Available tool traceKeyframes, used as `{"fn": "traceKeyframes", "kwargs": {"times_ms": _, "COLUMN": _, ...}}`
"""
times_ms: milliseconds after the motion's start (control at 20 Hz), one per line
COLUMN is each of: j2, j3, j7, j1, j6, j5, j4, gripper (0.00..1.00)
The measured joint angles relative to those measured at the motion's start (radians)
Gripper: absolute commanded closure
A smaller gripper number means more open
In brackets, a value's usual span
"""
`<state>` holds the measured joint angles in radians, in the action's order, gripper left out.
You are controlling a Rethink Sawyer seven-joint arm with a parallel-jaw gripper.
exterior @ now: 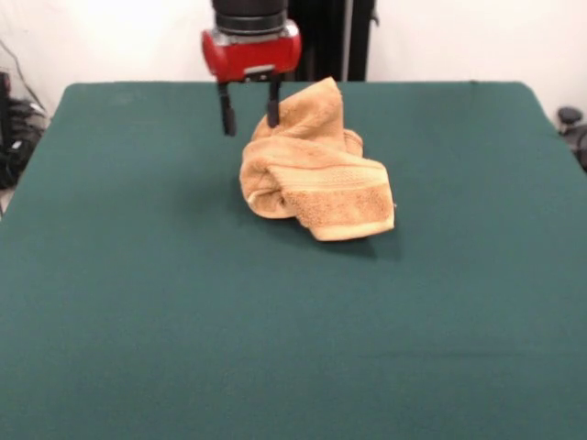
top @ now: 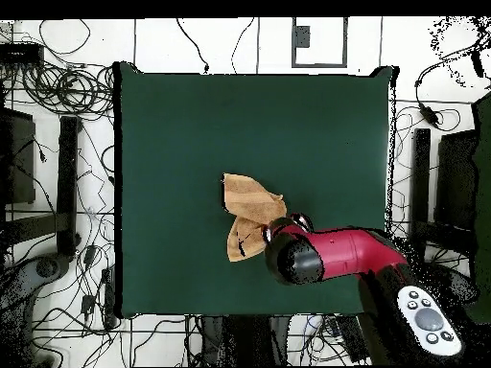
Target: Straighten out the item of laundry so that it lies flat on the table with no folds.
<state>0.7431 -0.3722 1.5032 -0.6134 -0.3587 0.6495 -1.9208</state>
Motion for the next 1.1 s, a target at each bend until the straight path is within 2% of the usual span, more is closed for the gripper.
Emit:
{"fn": "traceKeyframes", "kwargs": {"times_ms": 400, "j2": 0.036, "j3": 0.006, "j7": 0.000, "j1": 0.019, "j6": 0.020, "j5": 0.000, "j4": 0.000, "gripper": 0.00}}
{"fn": "traceKeyframes", "kwargs": {"times_ms": 650, "j2": 0.026, "j3": 0.033, "j7": 0.000, "j1": 0.061, "j6": 0.062, "j5": 0.000, "j4": 0.013, "gripper": 0.00}}
{"fn": "traceKeyframes", "kwargs": {"times_ms": 1100, "j2": -0.111, "j3": 0.114, "j7": 0.003, "j1": 0.183, "j6": 0.240, "j5": -0.002, "j4": 0.073, "gripper": 0.00}}
